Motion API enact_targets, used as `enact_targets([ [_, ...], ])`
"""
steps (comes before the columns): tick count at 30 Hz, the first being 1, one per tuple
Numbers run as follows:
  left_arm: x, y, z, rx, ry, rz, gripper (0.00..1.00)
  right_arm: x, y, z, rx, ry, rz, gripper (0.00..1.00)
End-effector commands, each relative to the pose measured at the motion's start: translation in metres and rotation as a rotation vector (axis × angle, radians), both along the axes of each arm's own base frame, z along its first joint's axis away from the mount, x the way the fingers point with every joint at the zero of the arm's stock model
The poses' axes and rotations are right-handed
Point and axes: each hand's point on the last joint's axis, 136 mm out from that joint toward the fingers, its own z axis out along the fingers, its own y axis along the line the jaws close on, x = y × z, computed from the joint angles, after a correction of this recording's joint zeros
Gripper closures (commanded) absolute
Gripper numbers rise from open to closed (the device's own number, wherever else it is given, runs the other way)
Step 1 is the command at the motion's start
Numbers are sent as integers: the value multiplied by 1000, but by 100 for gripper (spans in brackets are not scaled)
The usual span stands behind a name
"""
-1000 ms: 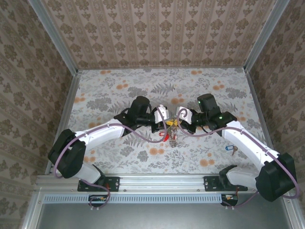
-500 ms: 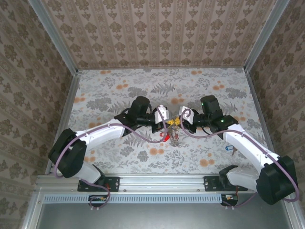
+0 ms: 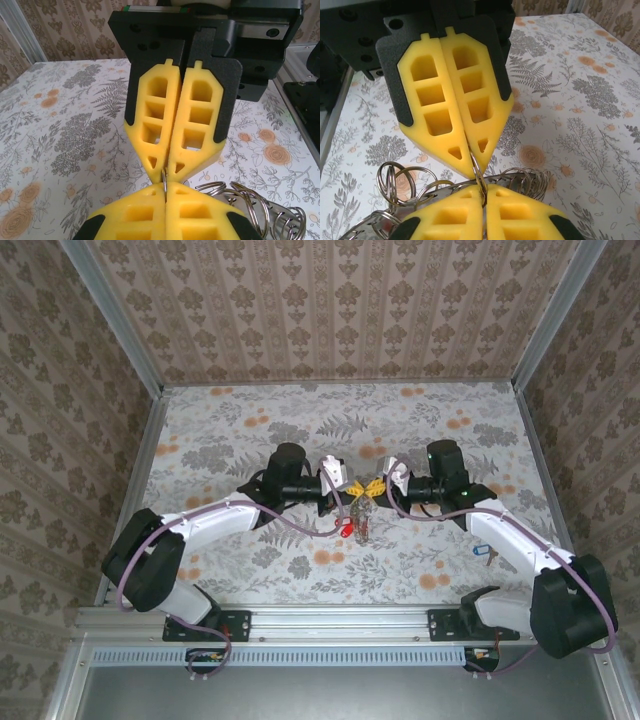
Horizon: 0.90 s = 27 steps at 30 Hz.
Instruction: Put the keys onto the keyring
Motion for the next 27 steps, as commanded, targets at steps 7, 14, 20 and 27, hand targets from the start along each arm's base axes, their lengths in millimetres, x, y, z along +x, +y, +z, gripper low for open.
enact_targets([
  [7,1,1,-7,75,-37,-10,88,-1,-2,9,-75,-21,-1,100],
  [14,0,0,-16,170,-58,-29,84,-5,-1,17,-156,-36,4,100],
  [20,4,-6,-6,126,-66,-18,84,-9,5,21,-206,-51,14,100],
  [27,9,-3,-13,156,-61,14,100,-17,9,34,-210,-88,33,100],
])
